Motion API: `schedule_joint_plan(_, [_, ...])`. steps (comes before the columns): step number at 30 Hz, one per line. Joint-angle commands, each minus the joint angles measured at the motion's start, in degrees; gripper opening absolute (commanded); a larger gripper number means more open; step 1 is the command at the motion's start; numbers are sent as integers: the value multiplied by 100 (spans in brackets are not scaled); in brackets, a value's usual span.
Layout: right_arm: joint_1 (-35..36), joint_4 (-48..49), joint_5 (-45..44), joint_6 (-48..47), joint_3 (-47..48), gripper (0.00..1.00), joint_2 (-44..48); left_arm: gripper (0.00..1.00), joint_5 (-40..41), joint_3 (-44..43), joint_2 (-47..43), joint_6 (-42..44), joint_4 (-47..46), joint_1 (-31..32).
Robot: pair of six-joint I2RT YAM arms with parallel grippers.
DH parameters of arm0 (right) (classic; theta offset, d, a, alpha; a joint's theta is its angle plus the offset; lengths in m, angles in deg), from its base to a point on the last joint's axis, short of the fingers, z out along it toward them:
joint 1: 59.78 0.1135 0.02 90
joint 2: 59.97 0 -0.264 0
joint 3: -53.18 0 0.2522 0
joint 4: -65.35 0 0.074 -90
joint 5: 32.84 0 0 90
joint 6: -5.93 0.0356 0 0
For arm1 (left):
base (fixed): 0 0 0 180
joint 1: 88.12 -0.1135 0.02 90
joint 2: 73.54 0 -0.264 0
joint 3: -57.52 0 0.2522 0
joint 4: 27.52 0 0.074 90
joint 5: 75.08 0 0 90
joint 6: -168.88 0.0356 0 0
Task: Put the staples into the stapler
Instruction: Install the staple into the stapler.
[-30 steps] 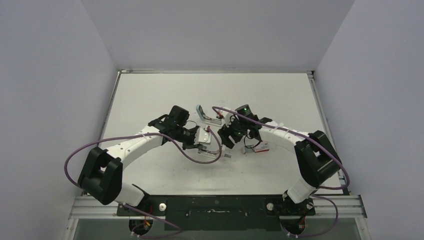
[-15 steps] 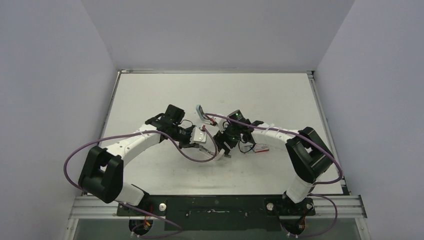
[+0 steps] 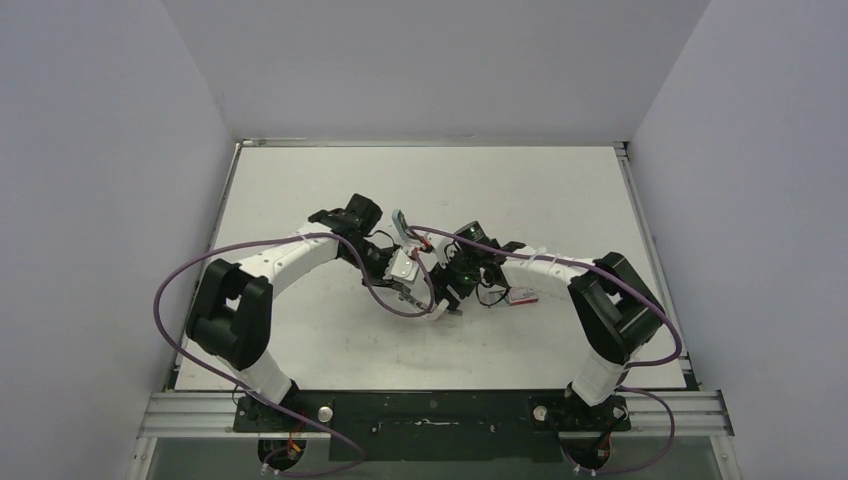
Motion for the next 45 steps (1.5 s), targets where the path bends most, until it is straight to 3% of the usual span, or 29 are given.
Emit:
schedule_joint_plan(1, [-30, 111, 197, 219, 193, 70, 106, 0, -325, -357, 159, 443, 368, -21])
schedule_joint_plan(10, [-157, 89, 347, 340, 162, 71, 157, 0, -377, -293, 226, 486, 142, -17])
schedule_joint_plan(22, [-812, 54, 407, 162, 132, 71, 444, 0, -169, -829, 704, 1646, 846, 153])
schedule_joint_plan(45, [-1224, 106, 634, 101, 58, 71, 624, 0, 109, -900, 937, 1492, 913, 363])
